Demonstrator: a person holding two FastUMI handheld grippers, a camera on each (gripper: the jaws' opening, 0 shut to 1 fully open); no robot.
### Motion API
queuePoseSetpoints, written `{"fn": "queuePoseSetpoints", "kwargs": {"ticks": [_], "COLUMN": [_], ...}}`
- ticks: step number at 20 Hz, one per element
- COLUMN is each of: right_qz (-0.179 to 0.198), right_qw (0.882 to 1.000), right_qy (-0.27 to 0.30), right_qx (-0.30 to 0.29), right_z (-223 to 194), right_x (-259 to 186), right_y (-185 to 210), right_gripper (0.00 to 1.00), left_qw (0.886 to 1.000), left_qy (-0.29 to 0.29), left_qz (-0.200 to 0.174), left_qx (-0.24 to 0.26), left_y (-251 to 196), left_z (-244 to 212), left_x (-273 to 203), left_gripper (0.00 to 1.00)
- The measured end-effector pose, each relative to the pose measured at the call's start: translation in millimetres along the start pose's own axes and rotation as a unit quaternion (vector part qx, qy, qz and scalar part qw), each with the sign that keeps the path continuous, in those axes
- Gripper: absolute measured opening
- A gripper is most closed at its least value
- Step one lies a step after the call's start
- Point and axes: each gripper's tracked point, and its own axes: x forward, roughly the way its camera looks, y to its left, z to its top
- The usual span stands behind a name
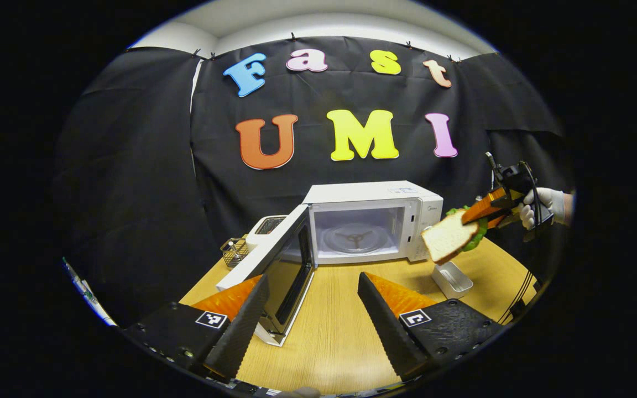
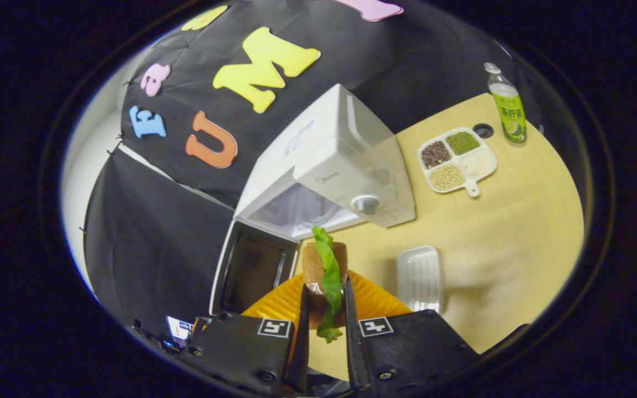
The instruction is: Open the microwave oven with the left hand, put the food in, and close the microwave oven.
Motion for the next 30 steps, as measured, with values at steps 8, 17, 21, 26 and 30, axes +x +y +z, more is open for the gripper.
{"fn": "queuePoseSetpoints", "kwargs": {"ticks": [8,17,21,26,30], "right_qz": [0.024,-0.024,-0.045,-0.080,-0.164], "right_qw": [0.985,0.958,0.944,0.938,0.932], "right_qy": [-0.164,-0.267,-0.311,-0.324,-0.324], "right_qx": [0.052,0.104,0.102,0.092,0.009], "right_z": [13.9,17.8,30.4,37.2,35.4], "right_x": [105.6,230.6,271.7,308.6,309.6], "right_y": [50.1,51.3,54.8,33.5,5.9], "right_gripper": [0.31,0.31,0.31,0.32,0.41], "left_qw": [0.999,1.000,1.000,1.000,1.000], "left_qy": [0.018,0.012,0.011,0.012,0.006], "left_qz": [-0.028,-0.023,-0.015,-0.009,-0.008], "left_qx": [0.013,0.016,0.020,0.016,0.005], "left_y": [23.8,44.5,53.9,58.3,60.4], "left_z": [-3.9,2.0,5.9,6.4,10.6], "left_x": [4.3,-4.3,-6.4,-2.6,-0.1], "left_gripper": [0.97,0.97,0.98,0.97,0.97]}}
